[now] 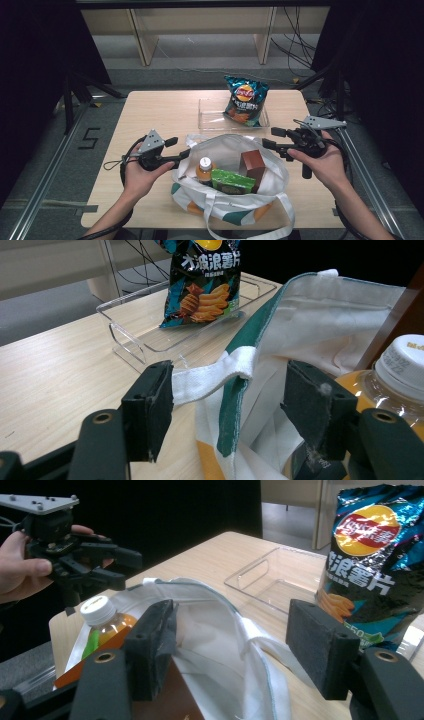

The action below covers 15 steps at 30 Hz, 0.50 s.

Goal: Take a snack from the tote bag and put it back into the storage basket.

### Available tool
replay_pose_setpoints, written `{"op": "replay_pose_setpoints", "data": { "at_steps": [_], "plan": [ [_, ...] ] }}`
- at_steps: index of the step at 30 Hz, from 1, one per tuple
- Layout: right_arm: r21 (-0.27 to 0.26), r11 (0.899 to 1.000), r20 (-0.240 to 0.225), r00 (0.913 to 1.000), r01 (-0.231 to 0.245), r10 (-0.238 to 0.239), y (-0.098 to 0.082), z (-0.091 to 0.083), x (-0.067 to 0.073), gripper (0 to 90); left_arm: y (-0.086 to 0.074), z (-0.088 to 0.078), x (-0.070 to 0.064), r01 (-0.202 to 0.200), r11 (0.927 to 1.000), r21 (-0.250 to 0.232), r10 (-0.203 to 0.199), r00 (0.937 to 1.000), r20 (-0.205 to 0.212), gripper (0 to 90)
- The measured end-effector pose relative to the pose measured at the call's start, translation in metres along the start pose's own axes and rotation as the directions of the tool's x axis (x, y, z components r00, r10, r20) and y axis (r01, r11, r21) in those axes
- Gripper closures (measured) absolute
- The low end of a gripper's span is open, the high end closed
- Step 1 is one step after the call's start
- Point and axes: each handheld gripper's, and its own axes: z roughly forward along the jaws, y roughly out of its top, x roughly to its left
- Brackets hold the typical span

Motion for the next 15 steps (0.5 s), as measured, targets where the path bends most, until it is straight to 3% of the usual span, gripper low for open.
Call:
{"op": "replay_pose_setpoints", "data": {
  "at_steps": [7, 11, 15],
  "plan": [
    [0.022, 1.0, -0.066, 0.9977, 0.019, -0.017, -0.001, 0.001, 0.007, 33.8, 0.0, 0.002, -0.001, 0.006, 1.0, -0.003, -0.006, 0.9999, 0.009, 36.0],
    [0.006, 0.997, -0.14, 0.9874, 0.075, -0.073, -0.001, 0.004, 0.009, 32.9, -0.001, 0.001, -0.001, 0.009, 1.0, -0.002, -0.009, 0.9999, 0.007, 36.0],
    [0.038, 0.995, -0.191, 0.9779, 0.094, -0.085, -0.001, 0.006, 0.012, 31.9, 0.0, 0.001, -0.001, 0.008, 1.0, 0.0, -0.008, 1.0, 0.002, 36.0]
  ]
}}
